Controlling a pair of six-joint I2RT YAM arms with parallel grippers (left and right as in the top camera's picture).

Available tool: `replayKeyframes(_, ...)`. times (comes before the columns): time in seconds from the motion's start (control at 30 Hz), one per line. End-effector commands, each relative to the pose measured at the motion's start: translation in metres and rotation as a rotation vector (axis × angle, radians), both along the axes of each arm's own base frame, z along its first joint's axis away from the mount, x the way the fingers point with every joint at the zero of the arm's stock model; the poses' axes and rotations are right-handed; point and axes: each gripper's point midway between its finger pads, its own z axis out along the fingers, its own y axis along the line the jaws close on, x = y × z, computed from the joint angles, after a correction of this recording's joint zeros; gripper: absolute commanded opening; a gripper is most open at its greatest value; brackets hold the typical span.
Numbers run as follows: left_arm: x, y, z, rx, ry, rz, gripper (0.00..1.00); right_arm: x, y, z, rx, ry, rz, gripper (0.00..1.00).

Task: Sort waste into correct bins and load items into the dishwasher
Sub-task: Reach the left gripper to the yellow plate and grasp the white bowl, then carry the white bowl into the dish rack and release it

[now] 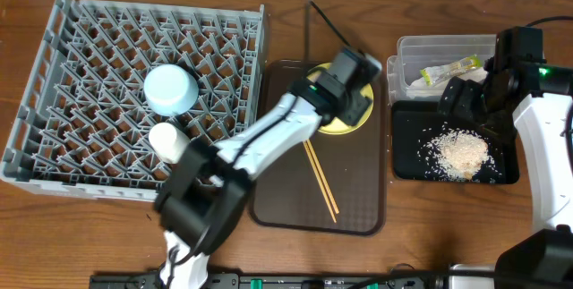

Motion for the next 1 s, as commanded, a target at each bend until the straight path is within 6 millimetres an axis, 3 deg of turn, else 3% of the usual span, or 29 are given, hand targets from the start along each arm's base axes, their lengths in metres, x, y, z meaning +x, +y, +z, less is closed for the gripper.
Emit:
replayKeyframes(0.0, -0.001, 0.000, -0.031, 0.054, 0.030, -0.019, 0.61, -0.001, -0.004, 0.003, -0.005, -0.006, -0.025, 0.99)
replayKeyframes(0.1, 0.001, 0.008, -0.049, 0.099, 0.044, 0.000, 0.51, -0.001, -0.004, 0.003, -0.005, -0.006, -0.025, 0.99)
replayKeyframes(0.2, 0.004, 0.015, -0.052, 0.133, 0.030, 0.022, 0.35, -0.001, -0.004, 0.003, -0.005, -0.006, -0.025, 0.99)
replayKeyframes(0.37, 0.007, 0.013, -0.038, 0.116, 0.001, 0.027, 0.08, -0.002, -0.004, 0.003, -0.005, -0.002, -0.025, 0.99)
replayKeyframes(0.43, 0.008, 0.012, -0.027, 0.102, -0.014, 0.028, 0.08, -0.002, -0.004, 0.003, -0.005, -0.002, -0.025, 0.99)
replayKeyframes(0.63, 0.013, 0.019, 0.035, 0.030, -0.090, 0.049, 0.08, -0.002, -0.004, 0.003, -0.005, -0.002, -0.025, 0.99)
replayKeyframes(0.8, 0.016, 0.042, 0.098, -0.115, -0.102, 0.053, 0.08, -0.002, -0.004, 0.003, -0.006, -0.003, -0.024, 0.99)
replayKeyframes(0.97, 0.021, 0.074, 0.156, -0.407, -0.022, -0.003, 0.08, -0.001, -0.004, 0.003, -0.009, -0.007, -0.011, 0.99)
